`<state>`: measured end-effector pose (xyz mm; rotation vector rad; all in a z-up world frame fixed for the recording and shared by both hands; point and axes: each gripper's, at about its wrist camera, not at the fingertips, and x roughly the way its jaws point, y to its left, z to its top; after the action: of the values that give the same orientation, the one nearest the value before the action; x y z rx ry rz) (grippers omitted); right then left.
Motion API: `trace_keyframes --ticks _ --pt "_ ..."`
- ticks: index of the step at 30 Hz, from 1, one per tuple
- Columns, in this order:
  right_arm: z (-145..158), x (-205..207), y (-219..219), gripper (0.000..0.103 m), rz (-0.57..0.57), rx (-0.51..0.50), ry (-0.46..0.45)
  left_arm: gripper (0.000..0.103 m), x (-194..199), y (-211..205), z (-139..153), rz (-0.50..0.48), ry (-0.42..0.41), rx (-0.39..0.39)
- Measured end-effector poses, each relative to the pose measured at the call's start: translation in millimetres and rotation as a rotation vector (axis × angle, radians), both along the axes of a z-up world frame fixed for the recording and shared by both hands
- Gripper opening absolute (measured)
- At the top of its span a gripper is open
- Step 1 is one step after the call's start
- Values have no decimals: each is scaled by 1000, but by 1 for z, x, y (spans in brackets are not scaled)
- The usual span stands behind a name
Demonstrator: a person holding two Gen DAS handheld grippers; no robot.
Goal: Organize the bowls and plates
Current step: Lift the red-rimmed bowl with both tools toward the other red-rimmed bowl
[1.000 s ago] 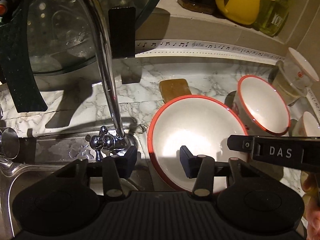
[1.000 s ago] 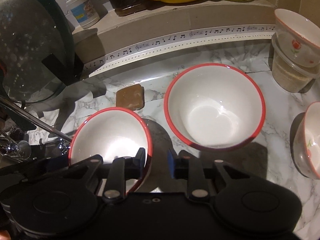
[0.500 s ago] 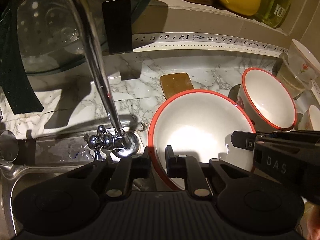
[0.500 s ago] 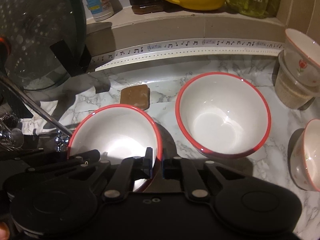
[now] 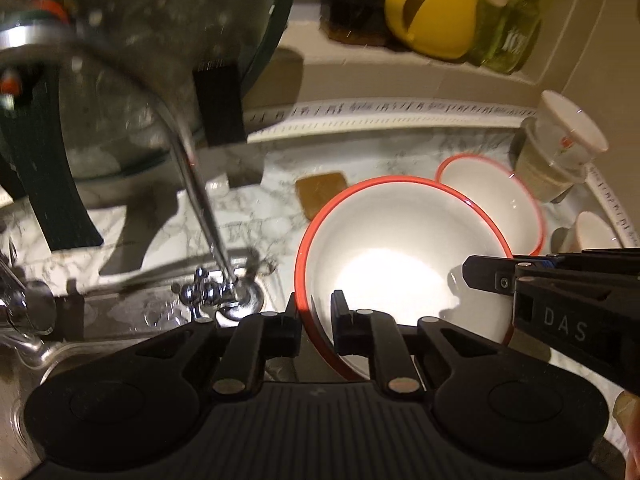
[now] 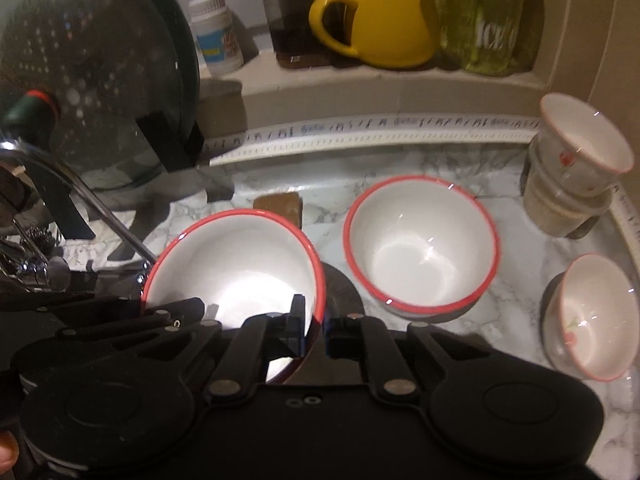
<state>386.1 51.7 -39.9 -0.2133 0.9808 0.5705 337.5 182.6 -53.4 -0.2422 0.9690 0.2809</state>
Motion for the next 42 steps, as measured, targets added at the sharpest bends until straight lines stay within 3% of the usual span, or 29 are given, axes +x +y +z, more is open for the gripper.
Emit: trace_keyframes --ticks 8,15,29,42 --pt "40 11 -18 8 -19 36 -50 13 21 -13 42 -44 -44 1" --pt "59 31 -39 8 -75 43 -93 13 55 -32 54 -83 -58 9" --pt "24 73 -64 9 -163 19 -41 13 116 -57 17 -141 29 50" --pt "-2 83 -67 10 -160 -22 -7 13 131 -66 -1 -187 62 101"
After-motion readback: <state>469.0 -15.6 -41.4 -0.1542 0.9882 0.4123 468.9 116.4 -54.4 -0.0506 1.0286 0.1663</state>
